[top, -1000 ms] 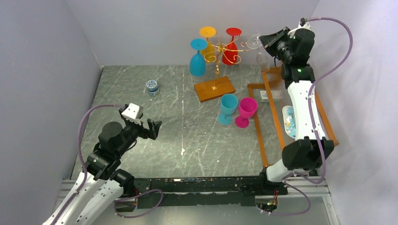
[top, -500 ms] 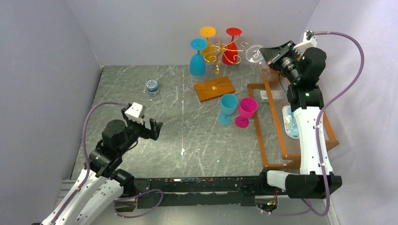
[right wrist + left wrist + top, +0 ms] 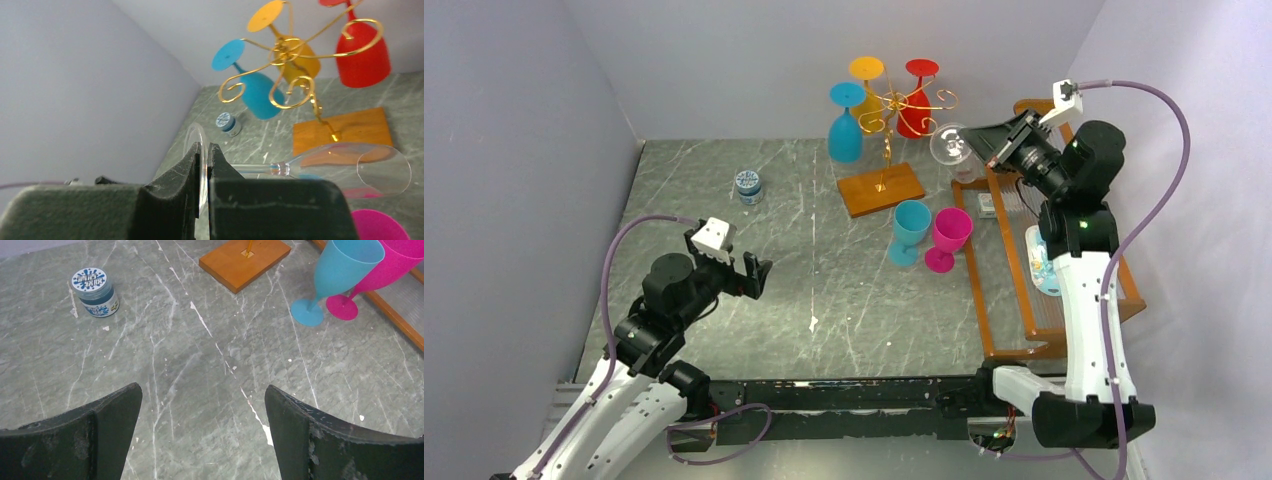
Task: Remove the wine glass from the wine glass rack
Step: Place the wine glass at the center of the board.
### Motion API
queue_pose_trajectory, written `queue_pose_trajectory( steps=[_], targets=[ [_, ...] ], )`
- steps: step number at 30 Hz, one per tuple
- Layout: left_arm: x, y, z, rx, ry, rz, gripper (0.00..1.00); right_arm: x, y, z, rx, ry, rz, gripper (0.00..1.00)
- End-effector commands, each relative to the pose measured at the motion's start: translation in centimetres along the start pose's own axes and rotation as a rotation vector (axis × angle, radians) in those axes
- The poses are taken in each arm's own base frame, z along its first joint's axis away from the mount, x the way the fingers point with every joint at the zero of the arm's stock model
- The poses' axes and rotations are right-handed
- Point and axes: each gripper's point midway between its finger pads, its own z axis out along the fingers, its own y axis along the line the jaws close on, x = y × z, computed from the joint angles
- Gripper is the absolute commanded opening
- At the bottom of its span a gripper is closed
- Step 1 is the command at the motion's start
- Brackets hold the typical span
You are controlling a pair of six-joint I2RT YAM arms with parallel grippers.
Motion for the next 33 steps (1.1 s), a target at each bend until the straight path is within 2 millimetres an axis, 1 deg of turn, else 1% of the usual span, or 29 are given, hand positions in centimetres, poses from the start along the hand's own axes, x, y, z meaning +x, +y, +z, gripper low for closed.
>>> queue_pose_trajectory(
  steps=[1, 4, 7, 8, 9, 12, 16, 21, 24, 27, 33],
  targets=[
    [-0.9, -0.5, -0.3, 0.023, -0.006, -0.006, 0.97, 0.3, 4.9, -2.4, -0.186, 0.015, -0.098, 0.00],
    [-0.9, -0.5, -0.2, 0.023, -0.003, -0.007, 0.97, 1.3, 6.6, -3.0, -0.273, 0.070, -0.105, 0.00],
    [-0.9, -0.4, -0.2, 0.017, -0.001, -0.010, 0.97, 1.6, 7.5, -3.6, -0.310, 0.077, -0.126, 0.00],
    [-0.9, -0.3, -0.3, 0.008, -0.002, -0.011, 0.97, 2.2, 8.2, -3.7, -0.337, 0.089, -0.126, 0.00],
    [-0.9, -0.2, -0.3, 0.002, -0.003, -0.013, 0.97, 2.5, 8.4, -3.8, -0.348, 0.098, -0.125, 0.00],
    [-0.9, -0.1, -0.3, -0.003, -0.001, -0.018, 0.97, 3.5, 8.9, -3.7, -0.371, 0.135, -0.121, 0.00],
    [-0.9, -0.1, -0.3, -0.001, 0.003, -0.019, 0.97, 5.4, 10.7, -3.4, -0.427, 0.187, -0.143, 0.00],
    [-1.0, -0.1, -0.4, -0.005, -0.004, -0.019, 0.97, 8.7, 12.9, -2.5, -0.479, 0.279, -0.157, 0.00],
    [-1.0, 0.0, -0.5, -0.008, -0.003, -0.025, 0.97, 10.3, 13.5, -2.2, -0.487, 0.306, -0.168, 0.00],
    [-0.9, -0.1, -0.7, -0.012, 0.011, -0.058, 0.94, 12.2, 13.7, -1.7, -0.497, 0.347, -0.156, 0.00],
    [-1.4, -2.2, -1.4, 0.082, 0.034, -0.148, 0.95, 16.3, 14.9, -0.7, -0.509, 0.418, -0.159, 0.00]
  ],
)
